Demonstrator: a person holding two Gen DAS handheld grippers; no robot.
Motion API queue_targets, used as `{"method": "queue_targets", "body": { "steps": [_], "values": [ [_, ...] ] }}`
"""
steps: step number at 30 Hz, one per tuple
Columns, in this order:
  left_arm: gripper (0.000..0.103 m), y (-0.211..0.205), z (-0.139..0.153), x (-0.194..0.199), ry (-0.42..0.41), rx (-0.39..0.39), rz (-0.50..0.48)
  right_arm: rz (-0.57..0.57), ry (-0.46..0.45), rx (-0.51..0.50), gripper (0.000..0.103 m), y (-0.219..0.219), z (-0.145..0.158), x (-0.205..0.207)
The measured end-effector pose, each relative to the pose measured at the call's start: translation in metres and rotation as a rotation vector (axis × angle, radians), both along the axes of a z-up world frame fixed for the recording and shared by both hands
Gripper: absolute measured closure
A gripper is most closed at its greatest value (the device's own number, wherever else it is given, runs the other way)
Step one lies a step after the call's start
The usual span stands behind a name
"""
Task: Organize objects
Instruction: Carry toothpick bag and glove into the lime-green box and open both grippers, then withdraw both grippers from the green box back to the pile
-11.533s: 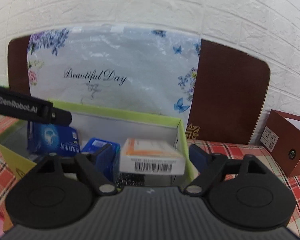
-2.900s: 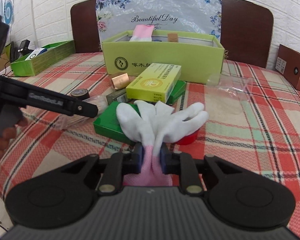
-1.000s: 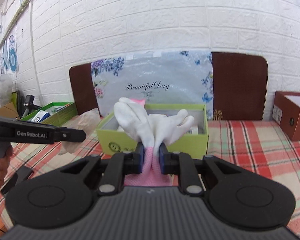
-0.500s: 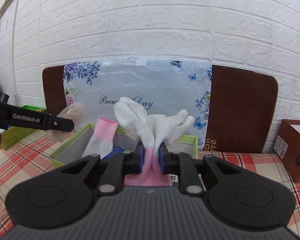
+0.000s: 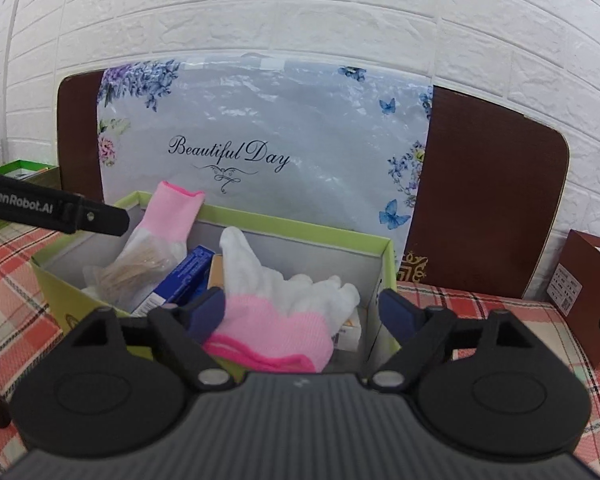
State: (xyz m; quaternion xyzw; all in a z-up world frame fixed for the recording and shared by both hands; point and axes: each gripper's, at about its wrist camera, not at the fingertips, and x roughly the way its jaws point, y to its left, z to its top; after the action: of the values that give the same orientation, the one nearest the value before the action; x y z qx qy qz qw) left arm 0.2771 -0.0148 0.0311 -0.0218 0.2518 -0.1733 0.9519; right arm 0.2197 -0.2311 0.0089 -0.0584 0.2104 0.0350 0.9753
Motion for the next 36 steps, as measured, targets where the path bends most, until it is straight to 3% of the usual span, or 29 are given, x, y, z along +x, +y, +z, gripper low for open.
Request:
{"method": "queue_targets", "body": {
  "steps": [5, 8, 12, 18, 26, 36],
  "values": [
    [0.023, 0.001, 0.009, -0.018, 0.052, 0.033, 0.033, -0.016, -0.005, 0.031, 0.001, -0.004, 0.007, -0.015],
    [0.022, 0.003, 0.019, -0.036, 0.07, 0.046, 0.033, -0.014, -0.045, 0.045, 0.0, -0.004, 0.023, -0.035],
    [0.022, 0.009, 0.027, -0.07, 0.055, 0.004, 0.037, -0.011, -0.117, 0.045, 0.0, -0.001, 0.039, -0.07],
    [0.022, 0.006, 0.028, -0.114, 0.027, 0.059, 0.058, 0.008, -0.137, 0.049, 0.0, 0.007, 0.045, -0.122],
    [0.022, 0.021, 0.001, -0.162, 0.087, 0.016, 0.074, -0.008, -0.074, 0.105, 0.0, 0.006, 0.023, -0.177],
    [0.022, 0.043, -0.046, -0.188, 0.212, -0.002, 0.114, -0.013, 0.062, 0.139, 0.0, 0.023, -0.025, -0.212]
  ]
}}
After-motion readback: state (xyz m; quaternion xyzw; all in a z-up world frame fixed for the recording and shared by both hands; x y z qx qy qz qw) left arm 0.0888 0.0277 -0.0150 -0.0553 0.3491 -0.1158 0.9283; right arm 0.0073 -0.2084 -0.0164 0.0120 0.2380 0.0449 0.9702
